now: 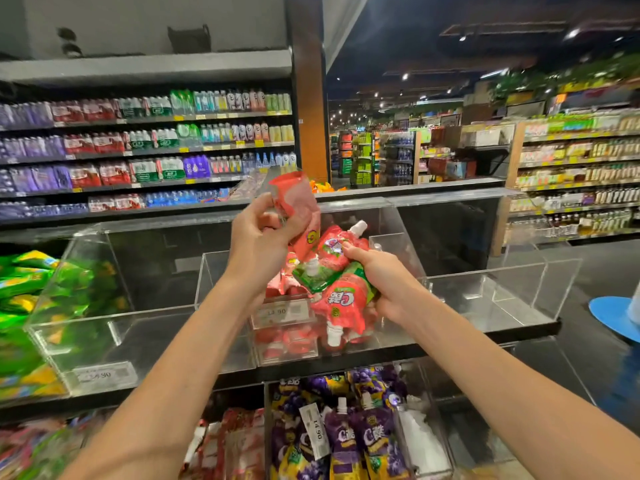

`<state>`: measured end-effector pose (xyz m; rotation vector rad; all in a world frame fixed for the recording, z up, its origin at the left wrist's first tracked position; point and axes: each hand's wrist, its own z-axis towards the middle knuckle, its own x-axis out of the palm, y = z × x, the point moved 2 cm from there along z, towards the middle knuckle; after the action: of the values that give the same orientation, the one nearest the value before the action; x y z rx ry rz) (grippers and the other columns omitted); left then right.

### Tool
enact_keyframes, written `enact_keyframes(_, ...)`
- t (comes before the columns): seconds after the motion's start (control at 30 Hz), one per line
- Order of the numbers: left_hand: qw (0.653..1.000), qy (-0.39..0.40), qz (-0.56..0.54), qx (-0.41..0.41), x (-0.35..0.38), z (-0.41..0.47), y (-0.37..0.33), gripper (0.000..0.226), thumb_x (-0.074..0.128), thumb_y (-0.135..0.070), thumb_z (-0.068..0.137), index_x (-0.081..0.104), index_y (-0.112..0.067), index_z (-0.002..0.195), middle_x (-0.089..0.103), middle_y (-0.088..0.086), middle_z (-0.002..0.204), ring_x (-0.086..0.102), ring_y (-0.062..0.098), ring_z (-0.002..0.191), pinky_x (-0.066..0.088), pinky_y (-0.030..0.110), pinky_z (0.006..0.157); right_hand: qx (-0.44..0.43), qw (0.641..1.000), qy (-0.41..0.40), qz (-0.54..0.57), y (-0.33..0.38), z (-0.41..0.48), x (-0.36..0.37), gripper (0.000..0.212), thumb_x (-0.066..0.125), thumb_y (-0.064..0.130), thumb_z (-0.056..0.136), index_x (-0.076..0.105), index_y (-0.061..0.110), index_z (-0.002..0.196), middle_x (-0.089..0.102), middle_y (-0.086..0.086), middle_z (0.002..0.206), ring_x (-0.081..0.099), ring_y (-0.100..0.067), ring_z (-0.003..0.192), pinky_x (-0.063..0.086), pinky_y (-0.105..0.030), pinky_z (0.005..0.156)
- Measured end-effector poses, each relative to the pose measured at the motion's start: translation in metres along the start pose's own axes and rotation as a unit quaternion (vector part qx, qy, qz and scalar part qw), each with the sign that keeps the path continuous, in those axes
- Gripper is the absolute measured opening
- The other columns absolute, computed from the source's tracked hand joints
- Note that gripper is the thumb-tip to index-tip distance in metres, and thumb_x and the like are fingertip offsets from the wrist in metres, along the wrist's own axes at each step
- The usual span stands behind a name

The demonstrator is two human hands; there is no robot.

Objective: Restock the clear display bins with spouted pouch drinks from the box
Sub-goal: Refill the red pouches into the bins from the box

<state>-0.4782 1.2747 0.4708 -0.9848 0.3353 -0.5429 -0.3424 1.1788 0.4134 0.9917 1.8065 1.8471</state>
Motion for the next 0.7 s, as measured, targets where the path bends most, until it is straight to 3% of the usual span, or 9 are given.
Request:
enact_keyframes(0.1, 0.980, 0.055, 0.157, 0.106, 0.003, 0.002, -0.006, 0.023, 0.079, -0.022, 0.083, 0.066, -0.036, 0.095, 0.056, -0.005, 0.086, 0.048, 0.007, 0.065, 0.043, 0.019, 0.064, -0.012, 1.000, -0.010, -0.014, 0.002, 0.002, -0.006, 0.016, 0.067, 0.022, 0.094, 0.065, 0.009, 0.102, 0.075, -0.013, 0.087, 0.072, -0.024, 0.065, 0.061, -0.037, 0.059)
enact_keyframes(0.2, 0.931, 0.128, 0.302, 0.161, 0.021, -0.008, 0.003, 0.044, 0.074, -0.008, 0.084, 0.065, -0.044, 0.107, 0.052, -0.005, 0.109, 0.055, 0.011, 0.093, 0.043, 0.017, 0.086, -0.039, 0.999, -0.007, -0.037, 0.004, 0.003, -0.004, 0.009, 0.065, 0.017, 0.094, 0.067, 0.009, 0.092, 0.073, -0.014, 0.087, 0.069, -0.026, 0.074, 0.058, -0.047, 0.079)
enact_keyframes(0.27, 0.914, 0.186, 0.326, 0.155, 0.029, -0.012, 0.015, 0.057, 0.070, -0.003, 0.082, 0.062, -0.036, 0.127, 0.048, -0.003, 0.124, 0.049, 0.014, 0.113, 0.037, 0.015, 0.095, -0.044, 0.998, -0.010, -0.045, 0.005, 0.005, -0.005, 0.008, 0.062, 0.012, 0.095, 0.068, 0.008, 0.093, 0.073, -0.016, 0.090, 0.069, -0.027, 0.076, 0.058, -0.045, 0.079)
enact_keyframes(0.37, 0.909, 0.222, 0.322, 0.146, 0.036, -0.015, 0.024, 0.079, 0.074, -0.020, 0.077, 0.041, -0.033, 0.147, 0.044, -0.004, 0.140, 0.046, 0.013, 0.124, 0.037, 0.024, 0.103, -0.056, 0.996, -0.025, -0.070, 0.007, 0.010, -0.009, 0.016, 0.063, 0.019, 0.094, 0.072, 0.007, 0.091, 0.074, -0.015, 0.084, 0.070, -0.025, 0.070, 0.059, -0.039, 0.066)
enact_keyframes(0.43, 0.909, 0.217, 0.327, 0.139, 0.042, -0.018, 0.028, 0.086, 0.080, -0.038, 0.075, 0.031, -0.032, 0.145, 0.051, -0.005, 0.135, 0.052, 0.012, 0.117, 0.043, 0.027, 0.098, -0.057, 0.994, -0.032, -0.093, 0.006, 0.014, -0.011, 0.020, 0.064, 0.025, 0.092, 0.074, 0.007, 0.089, 0.075, -0.016, 0.087, 0.073, -0.032, 0.080, 0.061, -0.049, 0.076)
enact_keyframes(0.53, 0.924, 0.180, 0.309, 0.139, 0.047, -0.014, 0.034, 0.064, 0.081, -0.040, 0.079, 0.040, -0.026, 0.125, 0.057, -0.003, 0.134, 0.056, 0.009, 0.110, 0.043, 0.025, 0.090, -0.051, 0.993, -0.030, -0.106, 0.007, 0.015, -0.017, 0.019, 0.065, 0.021, 0.093, 0.072, 0.003, 0.095, 0.075, -0.020, 0.092, 0.073, -0.038, 0.087, 0.057, -0.060, 0.080)
enact_keyframes(0.6, 0.927, 0.133, 0.304, 0.177, 0.041, -0.003, 0.037, 0.042, 0.082, -0.027, 0.080, 0.057, -0.025, 0.113, 0.052, -0.003, 0.140, 0.051, 0.007, 0.115, 0.039, 0.021, 0.097, -0.052, 0.992, -0.030, -0.108, 0.010, 0.017, -0.025, 0.019, 0.066, 0.022, 0.093, 0.072, 0.004, 0.095, 0.075, -0.019, 0.090, 0.074, -0.036, 0.084, 0.058, -0.058, 0.081)
enact_keyframes(0.7, 0.915, 0.080, 0.338, 0.203, 0.029, 0.013, 0.045, 0.032, 0.082, -0.012, 0.078, 0.073, -0.022, 0.107, 0.043, -0.002, 0.125, 0.052, 0.009, 0.101, 0.040, 0.020, 0.099, -0.048, 0.994, -0.044, -0.087, 0.017, 0.023, -0.044, 0.018, 0.065, 0.020, 0.095, 0.070, 0.003, 0.096, 0.075, -0.017, 0.087, 0.074, -0.030, 0.076, 0.061, -0.048, 0.078)
